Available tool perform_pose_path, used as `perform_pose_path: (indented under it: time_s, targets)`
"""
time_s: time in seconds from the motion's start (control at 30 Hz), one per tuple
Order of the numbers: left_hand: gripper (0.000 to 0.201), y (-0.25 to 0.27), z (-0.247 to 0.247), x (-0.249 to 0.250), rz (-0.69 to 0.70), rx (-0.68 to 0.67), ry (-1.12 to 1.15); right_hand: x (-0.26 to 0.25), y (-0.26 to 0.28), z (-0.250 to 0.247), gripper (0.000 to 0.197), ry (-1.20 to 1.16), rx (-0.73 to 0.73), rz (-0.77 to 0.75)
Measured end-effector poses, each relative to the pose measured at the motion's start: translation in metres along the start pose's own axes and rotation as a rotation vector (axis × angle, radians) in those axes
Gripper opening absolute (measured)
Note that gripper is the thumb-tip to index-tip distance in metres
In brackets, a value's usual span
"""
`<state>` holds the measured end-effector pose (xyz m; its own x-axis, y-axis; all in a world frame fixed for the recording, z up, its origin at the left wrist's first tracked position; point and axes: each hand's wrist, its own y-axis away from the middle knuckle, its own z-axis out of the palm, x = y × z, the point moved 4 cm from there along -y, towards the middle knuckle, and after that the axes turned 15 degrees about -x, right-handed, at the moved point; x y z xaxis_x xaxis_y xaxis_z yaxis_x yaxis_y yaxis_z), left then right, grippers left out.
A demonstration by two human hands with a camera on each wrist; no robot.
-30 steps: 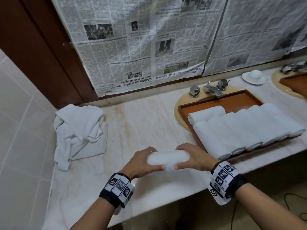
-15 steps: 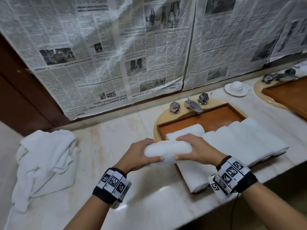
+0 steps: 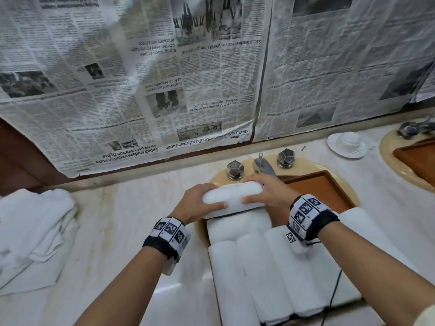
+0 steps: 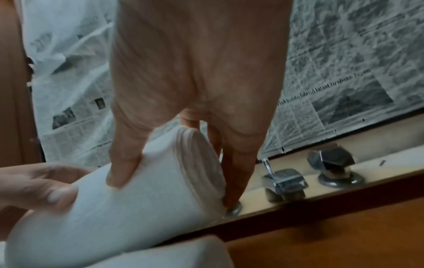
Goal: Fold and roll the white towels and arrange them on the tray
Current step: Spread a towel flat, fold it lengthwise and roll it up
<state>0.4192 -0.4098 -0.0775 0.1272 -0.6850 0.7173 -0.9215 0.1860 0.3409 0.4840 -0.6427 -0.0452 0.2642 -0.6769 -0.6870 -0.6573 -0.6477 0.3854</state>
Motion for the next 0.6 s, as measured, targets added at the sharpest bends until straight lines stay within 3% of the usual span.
perform_pose_path:
  time_s: [0.2, 0.3, 0.47, 0.6]
  targets:
    - [0.051, -0.026, 0.019, -0.012, -0.074, -0.129, -0.037, 0.031, -0.026, 0.011, 0.049, -0.046, -0.133, 0.111]
    - [0.055, -0.030, 0.024, -0.014, -0.081, -0.181, -0.099, 0.042, -0.032, 0.013, 0.055, -0.059, -0.147, 0.176]
    - [0.059, -0.032, 0.028, -0.019, -0.161, -0.131, -0.135, 0.042, -0.032, 0.012, 0.060, 0.046, -0.176, 0.266]
    - [0.060, -0.031, 0.026, -0.024, -0.193, -0.099, -0.040, 0.039, -0.032, 0.014, 0.069, 0.081, -0.206, 0.299]
